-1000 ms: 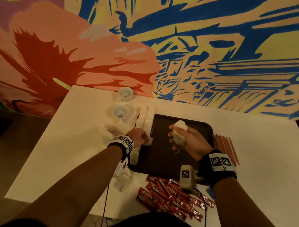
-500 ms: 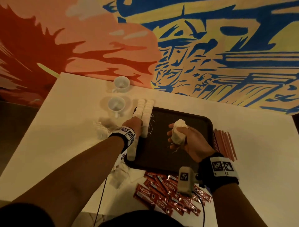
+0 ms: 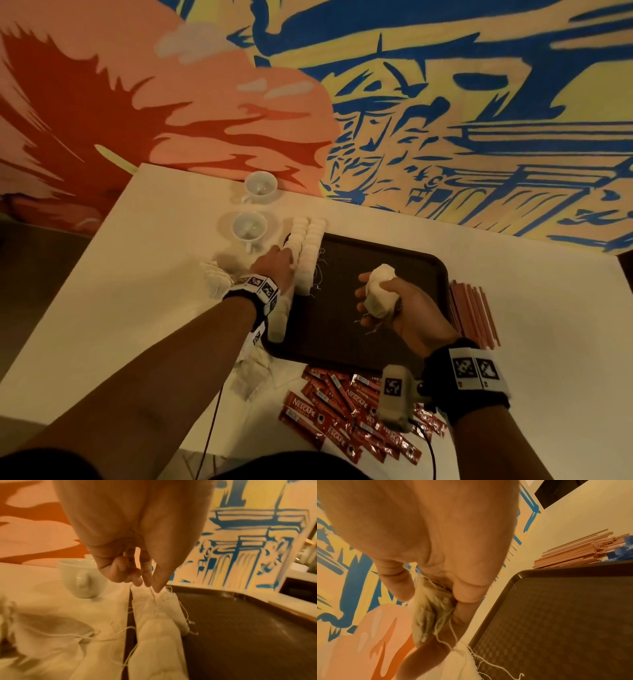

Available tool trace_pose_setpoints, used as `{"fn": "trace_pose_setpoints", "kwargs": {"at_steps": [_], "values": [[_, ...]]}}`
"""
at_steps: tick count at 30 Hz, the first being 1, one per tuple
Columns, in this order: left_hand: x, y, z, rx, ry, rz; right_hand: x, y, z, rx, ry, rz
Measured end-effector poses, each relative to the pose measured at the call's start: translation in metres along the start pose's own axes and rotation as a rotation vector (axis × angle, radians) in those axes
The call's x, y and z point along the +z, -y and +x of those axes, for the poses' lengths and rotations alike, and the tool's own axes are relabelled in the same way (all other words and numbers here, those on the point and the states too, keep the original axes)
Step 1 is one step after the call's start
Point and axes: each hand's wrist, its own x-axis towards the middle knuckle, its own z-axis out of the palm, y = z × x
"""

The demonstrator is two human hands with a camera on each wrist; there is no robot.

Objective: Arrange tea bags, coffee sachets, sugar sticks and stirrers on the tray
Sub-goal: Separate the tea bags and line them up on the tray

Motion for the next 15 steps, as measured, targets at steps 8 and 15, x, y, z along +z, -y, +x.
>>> {"fn": "trace_pose_setpoints", "kwargs": {"at_steps": [8, 15], "values": [[-0.028, -0.012, -0.074, -0.062, -0.214, -0.478, -0.015, -0.005, -0.024, -0.096, 0.03, -0.002], [-0.048, -0.086, -0.142, 0.147, -0.261, -0.765, -0.039, 0.002, -0.06, -0.181, 0.039, -0.025]]}}
